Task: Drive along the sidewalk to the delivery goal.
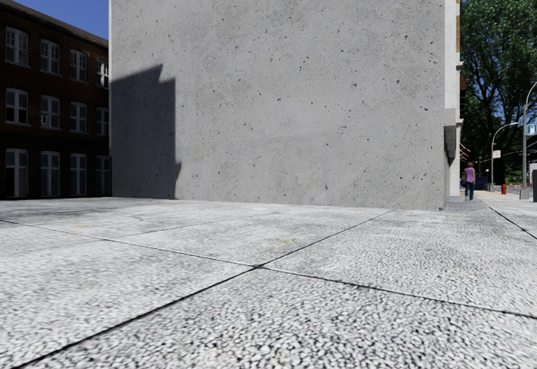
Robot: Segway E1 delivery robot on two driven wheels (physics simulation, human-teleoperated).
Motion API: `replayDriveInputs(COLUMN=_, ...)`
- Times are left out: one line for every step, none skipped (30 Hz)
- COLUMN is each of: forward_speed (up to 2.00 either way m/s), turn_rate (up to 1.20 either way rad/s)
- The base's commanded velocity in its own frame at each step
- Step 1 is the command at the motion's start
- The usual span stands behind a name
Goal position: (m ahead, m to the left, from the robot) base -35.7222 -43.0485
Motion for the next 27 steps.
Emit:
replayDriveInputs(forward_speed=0.00, turn_rate=0.00)
replayDriveInputs(forward_speed=0.00, turn_rate=0.00)
replayDriveInputs(forward_speed=0.00, turn_rate=0.00)
replayDriveInputs(forward_speed=0.00, turn_rate=0.00)
replayDriveInputs(forward_speed=0.00, turn_rate=0.00)
replayDriveInputs(forward_speed=0.00, turn_rate=0.00)
replayDriveInputs(forward_speed=0.00, turn_rate=0.00)
replayDriveInputs(forward_speed=0.00, turn_rate=0.00)
replayDriveInputs(forward_speed=0.00, turn_rate=0.00)
replayDriveInputs(forward_speed=0.00, turn_rate=0.00)
replayDriveInputs(forward_speed=0.00, turn_rate=0.00)
replayDriveInputs(forward_speed=0.00, turn_rate=0.00)
replayDriveInputs(forward_speed=0.00, turn_rate=0.00)
replayDriveInputs(forward_speed=0.00, turn_rate=0.00)
replayDriveInputs(forward_speed=0.00, turn_rate=0.00)
replayDriveInputs(forward_speed=0.00, turn_rate=0.00)
replayDriveInputs(forward_speed=0.00, turn_rate=0.00)
replayDriveInputs(forward_speed=0.00, turn_rate=0.00)
replayDriveInputs(forward_speed=0.00, turn_rate=0.00)
replayDriveInputs(forward_speed=0.00, turn_rate=0.00)
replayDriveInputs(forward_speed=0.00, turn_rate=0.00)
replayDriveInputs(forward_speed=0.00, turn_rate=0.00)
replayDriveInputs(forward_speed=0.00, turn_rate=0.00)
replayDriveInputs(forward_speed=0.00, turn_rate=0.00)
replayDriveInputs(forward_speed=0.00, turn_rate=0.00)
replayDriveInputs(forward_speed=0.00, turn_rate=0.00)
replayDriveInputs(forward_speed=0.00, turn_rate=0.00)
